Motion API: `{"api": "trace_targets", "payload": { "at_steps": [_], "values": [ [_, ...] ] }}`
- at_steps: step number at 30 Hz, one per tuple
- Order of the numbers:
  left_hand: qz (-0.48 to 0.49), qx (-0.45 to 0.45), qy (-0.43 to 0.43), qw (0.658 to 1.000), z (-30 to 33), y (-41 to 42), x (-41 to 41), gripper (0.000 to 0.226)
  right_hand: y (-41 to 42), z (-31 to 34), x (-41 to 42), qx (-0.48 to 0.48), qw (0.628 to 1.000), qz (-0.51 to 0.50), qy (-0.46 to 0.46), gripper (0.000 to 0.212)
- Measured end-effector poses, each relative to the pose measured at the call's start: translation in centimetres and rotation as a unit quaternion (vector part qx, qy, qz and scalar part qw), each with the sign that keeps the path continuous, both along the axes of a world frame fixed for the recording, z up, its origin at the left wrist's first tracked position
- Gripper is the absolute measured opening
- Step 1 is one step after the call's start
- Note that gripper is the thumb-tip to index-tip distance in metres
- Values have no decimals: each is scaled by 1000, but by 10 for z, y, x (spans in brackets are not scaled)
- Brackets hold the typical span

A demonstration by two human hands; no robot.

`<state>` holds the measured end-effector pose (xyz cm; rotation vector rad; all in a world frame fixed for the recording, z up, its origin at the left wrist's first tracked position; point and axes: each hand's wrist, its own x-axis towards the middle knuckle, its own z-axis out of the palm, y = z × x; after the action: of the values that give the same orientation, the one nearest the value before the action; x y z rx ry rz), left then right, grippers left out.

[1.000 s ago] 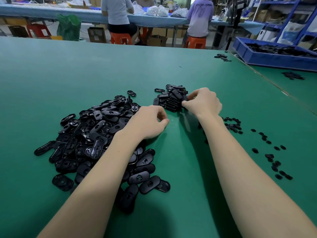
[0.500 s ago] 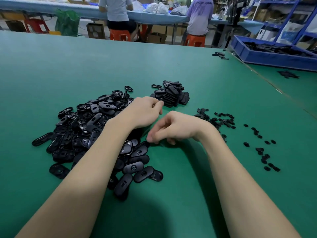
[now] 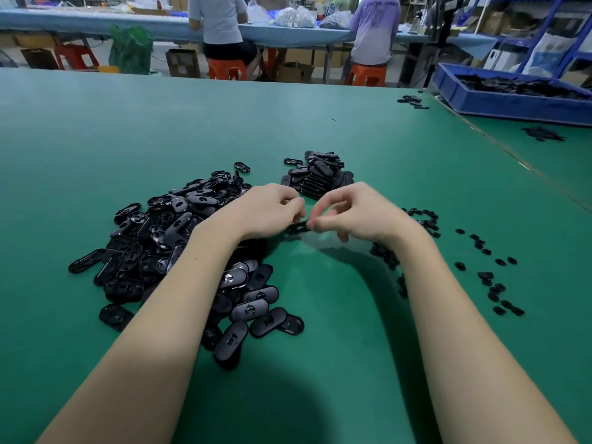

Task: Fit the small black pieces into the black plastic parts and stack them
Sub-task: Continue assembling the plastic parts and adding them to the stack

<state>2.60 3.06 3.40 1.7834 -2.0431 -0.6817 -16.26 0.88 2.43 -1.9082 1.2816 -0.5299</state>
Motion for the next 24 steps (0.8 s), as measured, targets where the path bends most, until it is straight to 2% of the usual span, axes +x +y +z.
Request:
{"api": "trace_targets", "payload": {
  "at_steps": [5,8,11,13,16,18,21,24],
  "values": [
    [-22,-3,47,999,1,2,1,19,-4,1,-15,-56,992,-87,-76,7],
    [-6,-53,77,996,-2,1,-2,9,-2,3,-17,-63,990,-92,-88,9],
    [18,-89,96,991,-5,-2,-5,11,0,6,-21,-54,992,-85,-79,15],
    [20,-111,74,991,-7,-3,-6,12,-2,7,-28,-69,990,-111,-44,18],
    [21,-130,37,991,-11,-4,-6,12,-6,8,-40,-114,965,-211,110,12],
    [19,-132,22,991,-13,-5,-5,13,-5,7,-46,-94,949,-242,179,9],
    [9,-131,6,991,-16,-3,-7,15,-4,2,-46,-63,945,-231,224,4],
    [6,-137,1,990,-16,-1,-9,11,-4,1,-42,-66,945,-223,229,5]
  ]
}}
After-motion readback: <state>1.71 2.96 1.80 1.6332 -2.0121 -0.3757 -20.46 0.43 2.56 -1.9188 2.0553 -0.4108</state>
